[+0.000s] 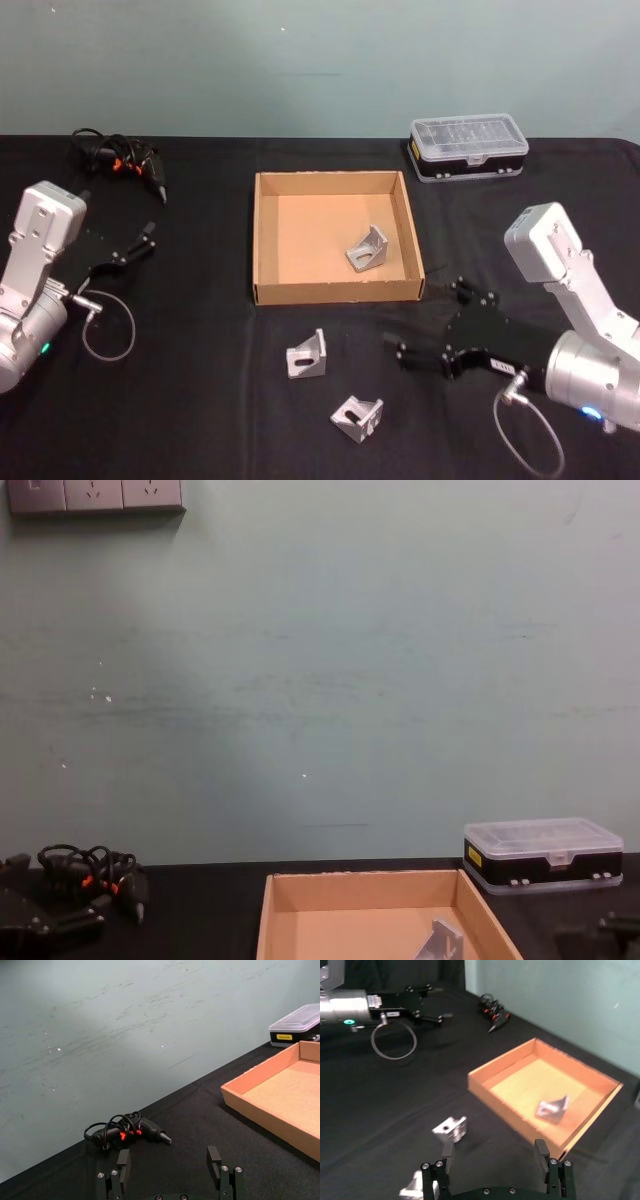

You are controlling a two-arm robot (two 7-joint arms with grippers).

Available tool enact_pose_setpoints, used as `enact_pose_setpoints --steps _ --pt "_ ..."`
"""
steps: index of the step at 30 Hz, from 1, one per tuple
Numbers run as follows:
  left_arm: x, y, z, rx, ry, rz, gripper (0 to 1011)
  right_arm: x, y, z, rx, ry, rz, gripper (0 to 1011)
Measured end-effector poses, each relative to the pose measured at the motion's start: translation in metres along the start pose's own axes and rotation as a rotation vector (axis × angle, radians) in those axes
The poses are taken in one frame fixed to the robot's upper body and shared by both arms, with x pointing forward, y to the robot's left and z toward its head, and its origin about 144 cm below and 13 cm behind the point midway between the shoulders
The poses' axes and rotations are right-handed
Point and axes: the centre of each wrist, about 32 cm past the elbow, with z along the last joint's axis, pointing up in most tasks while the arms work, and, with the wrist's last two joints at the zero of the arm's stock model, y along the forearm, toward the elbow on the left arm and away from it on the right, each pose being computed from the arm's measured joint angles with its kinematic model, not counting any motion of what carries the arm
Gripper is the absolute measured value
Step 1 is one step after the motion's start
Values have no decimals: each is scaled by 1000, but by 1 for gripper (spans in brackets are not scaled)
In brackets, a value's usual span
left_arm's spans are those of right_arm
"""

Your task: Use one hand to pick up the angle iron from the table and place it into the box.

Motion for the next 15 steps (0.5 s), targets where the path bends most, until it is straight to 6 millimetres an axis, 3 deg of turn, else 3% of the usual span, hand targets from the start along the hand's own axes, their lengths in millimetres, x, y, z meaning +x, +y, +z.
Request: enact_pose_setpoints --steps 15 --pt "0 0 0 0 0 0 1000 -18 -21 6 -93 127 94 1003"
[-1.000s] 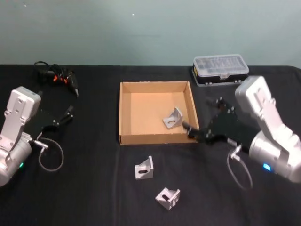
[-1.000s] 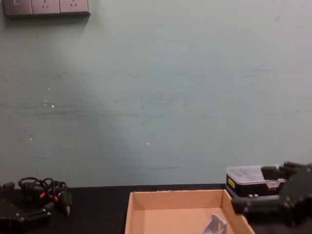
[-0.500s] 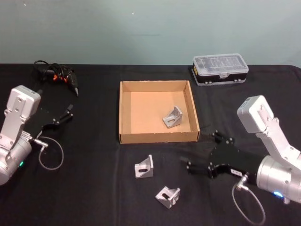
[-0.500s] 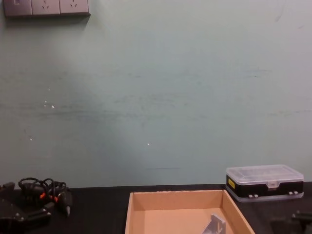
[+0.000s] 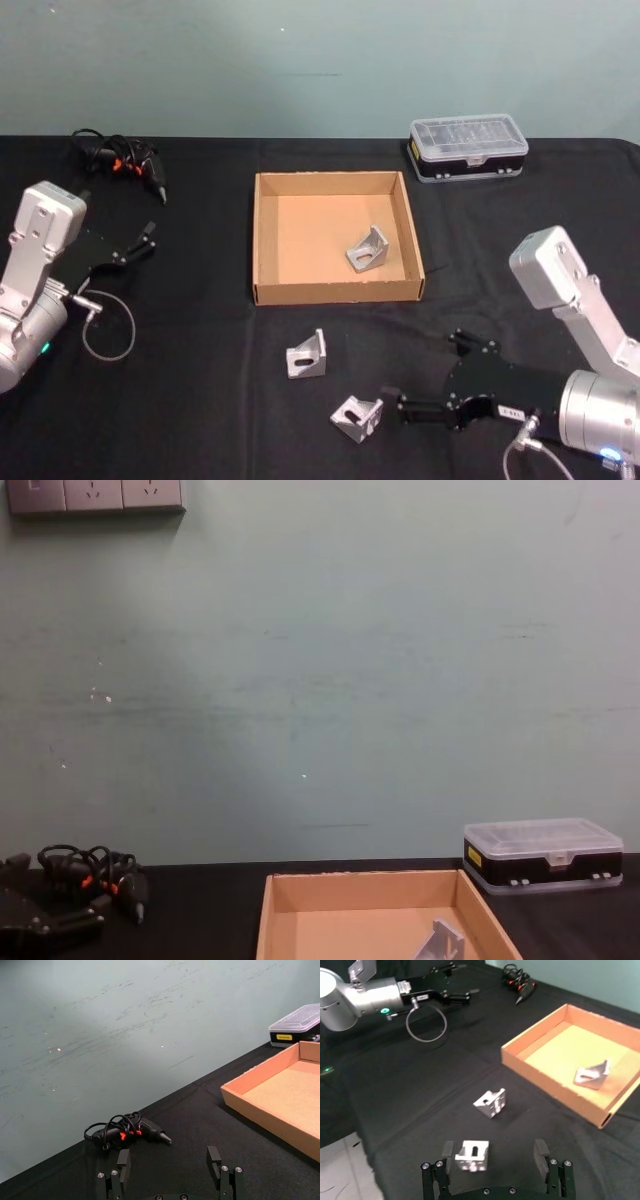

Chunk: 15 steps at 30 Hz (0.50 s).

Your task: Use one hand to pick up the angle iron from the table and place it into the box.

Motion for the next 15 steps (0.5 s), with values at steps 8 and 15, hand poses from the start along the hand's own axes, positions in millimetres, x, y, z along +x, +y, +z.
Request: enact_pose_setpoints --steps 8,15 --pt "0 0 0 0 0 0 1000 -11 1 -1 -55 -16 50 1003" --pt "0 0 0 0 0 0 1000 -16 9 -6 -80 -13 61 1003"
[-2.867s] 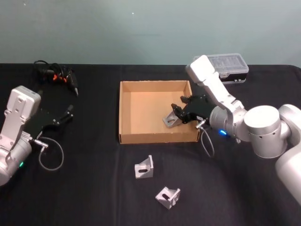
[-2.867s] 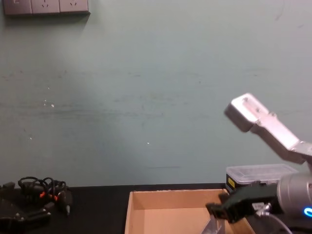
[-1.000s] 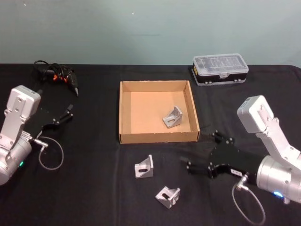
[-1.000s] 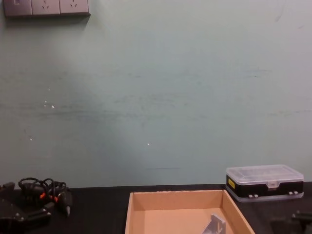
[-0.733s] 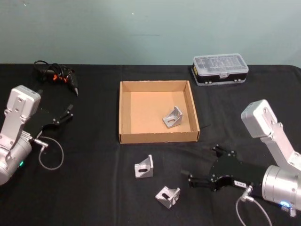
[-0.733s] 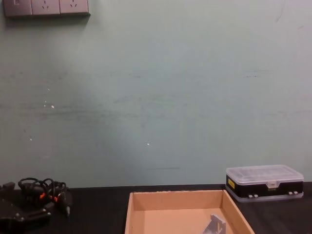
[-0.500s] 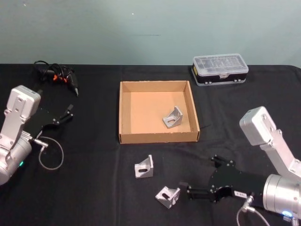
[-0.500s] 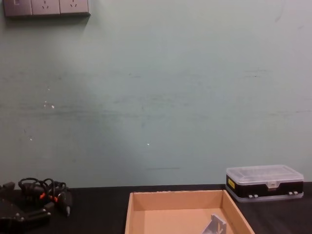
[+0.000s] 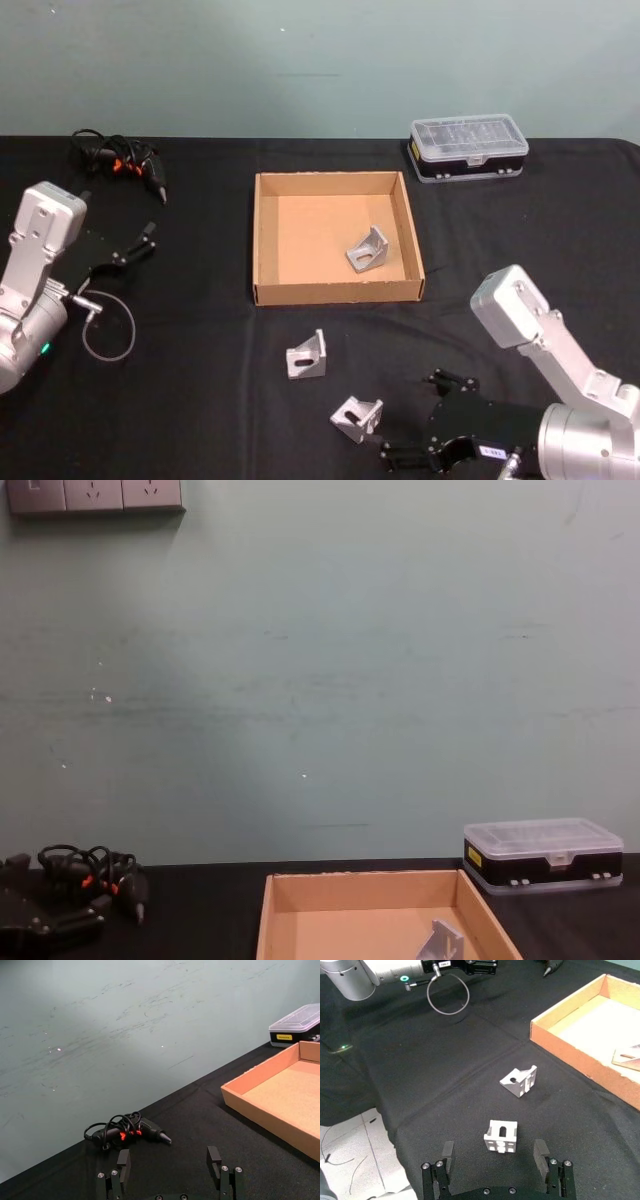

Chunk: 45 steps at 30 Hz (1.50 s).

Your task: Use one hand to pick up the angle iron from the table and place it into the box.

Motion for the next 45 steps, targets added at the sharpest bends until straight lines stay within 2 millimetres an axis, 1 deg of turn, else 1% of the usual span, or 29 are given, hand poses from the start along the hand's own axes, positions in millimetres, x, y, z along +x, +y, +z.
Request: enact_pose_setpoints --steps 14,36,45 --pt "0 0 0 0 0 0 1000 -2 16 -6 -4 6 -21 1003" --pt "0 0 0 0 0 0 1000 -2 31 -16 -14 -3 -31 1003" --pt "0 0 0 0 0 0 1000 -2 35 -17 -13 -8 -33 1003"
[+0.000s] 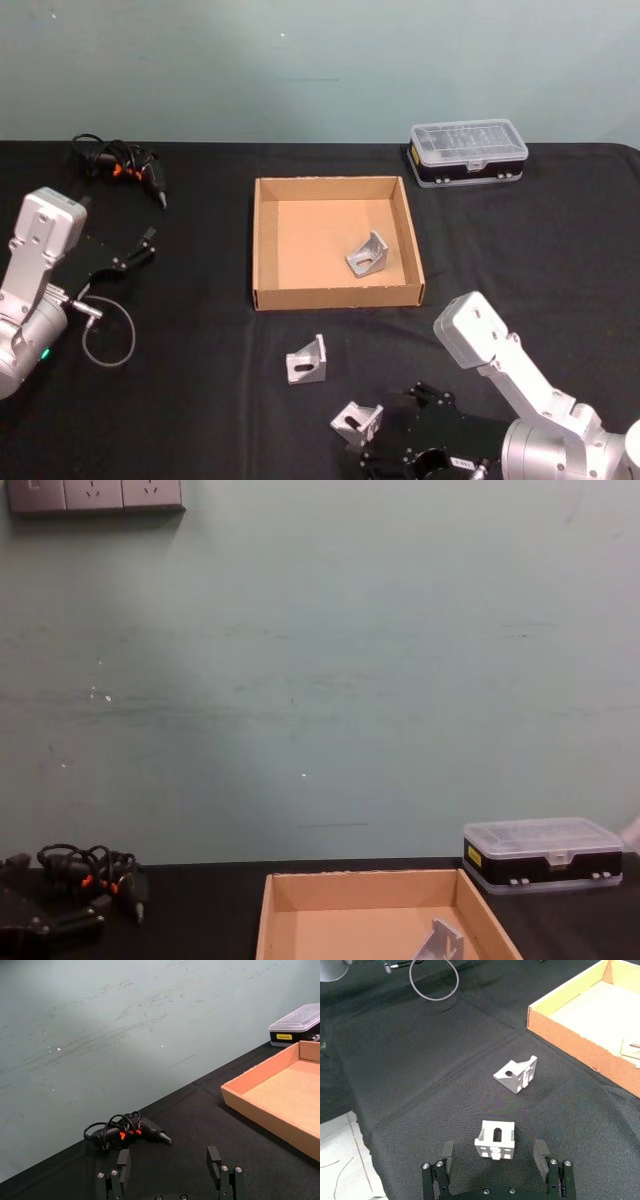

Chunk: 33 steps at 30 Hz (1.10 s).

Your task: Use one hand to pick up the angle iron from the table and place it into the box.

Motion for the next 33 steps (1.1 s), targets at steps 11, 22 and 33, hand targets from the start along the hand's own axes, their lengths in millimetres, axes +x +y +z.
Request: enact_pose_setpoints --steps 11,22,33 --pt "0 0 0 0 0 0 1000 0 2 0 1 -10 1 817" --pt "0 0 0 0 0 0 1000 0 3 0 -5 -14 4 471" --pt "0 0 0 0 0 0 1000 0 1 2 6 -19 -3 446"
